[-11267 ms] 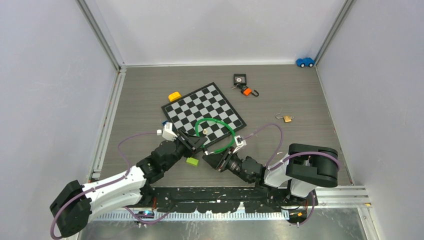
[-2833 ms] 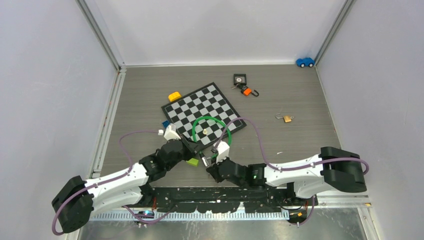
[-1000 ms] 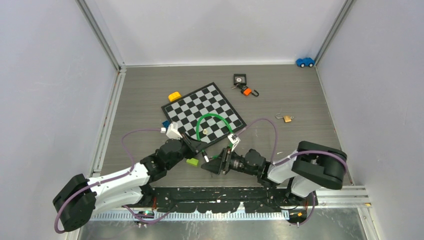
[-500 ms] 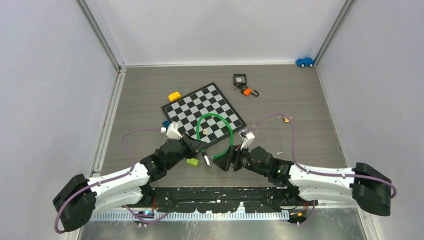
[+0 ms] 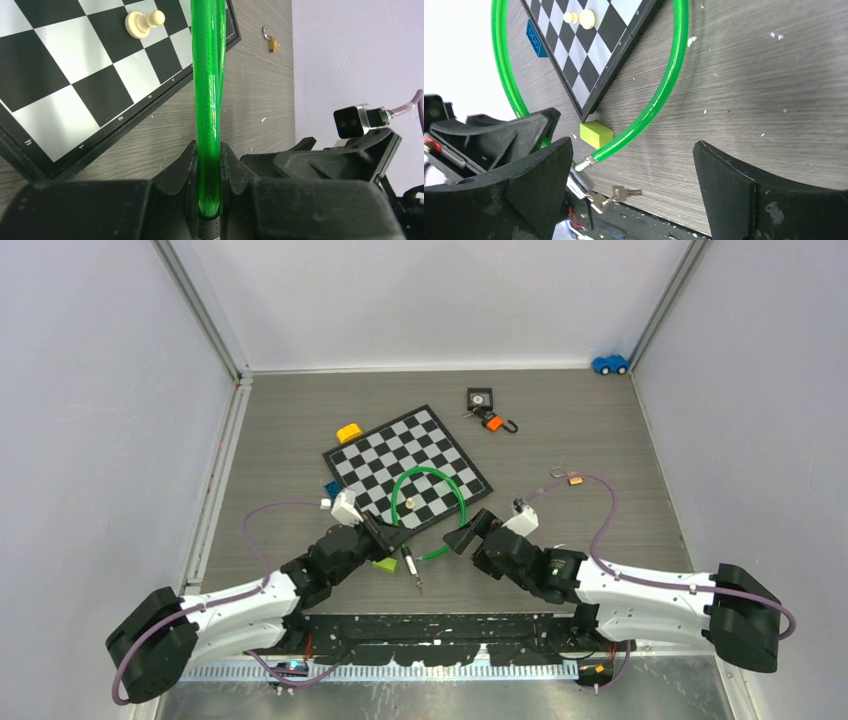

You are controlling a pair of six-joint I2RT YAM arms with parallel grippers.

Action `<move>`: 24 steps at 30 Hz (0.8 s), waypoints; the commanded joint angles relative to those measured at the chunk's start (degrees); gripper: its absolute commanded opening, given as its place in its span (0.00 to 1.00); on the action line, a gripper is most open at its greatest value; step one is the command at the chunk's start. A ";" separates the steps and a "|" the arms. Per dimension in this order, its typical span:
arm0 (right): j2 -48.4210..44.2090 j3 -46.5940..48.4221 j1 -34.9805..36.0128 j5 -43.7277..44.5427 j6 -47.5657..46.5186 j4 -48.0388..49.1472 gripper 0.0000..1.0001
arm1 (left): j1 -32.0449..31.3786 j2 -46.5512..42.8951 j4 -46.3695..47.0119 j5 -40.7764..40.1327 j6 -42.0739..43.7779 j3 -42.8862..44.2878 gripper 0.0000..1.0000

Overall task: Lock with the key
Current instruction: Lock the lock.

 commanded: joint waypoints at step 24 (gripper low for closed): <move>22.21 -5.87 -0.05 -6.36 32.72 29.66 0.81 | -1.21 6.53 14.30 1.43 27.92 -0.79 0.00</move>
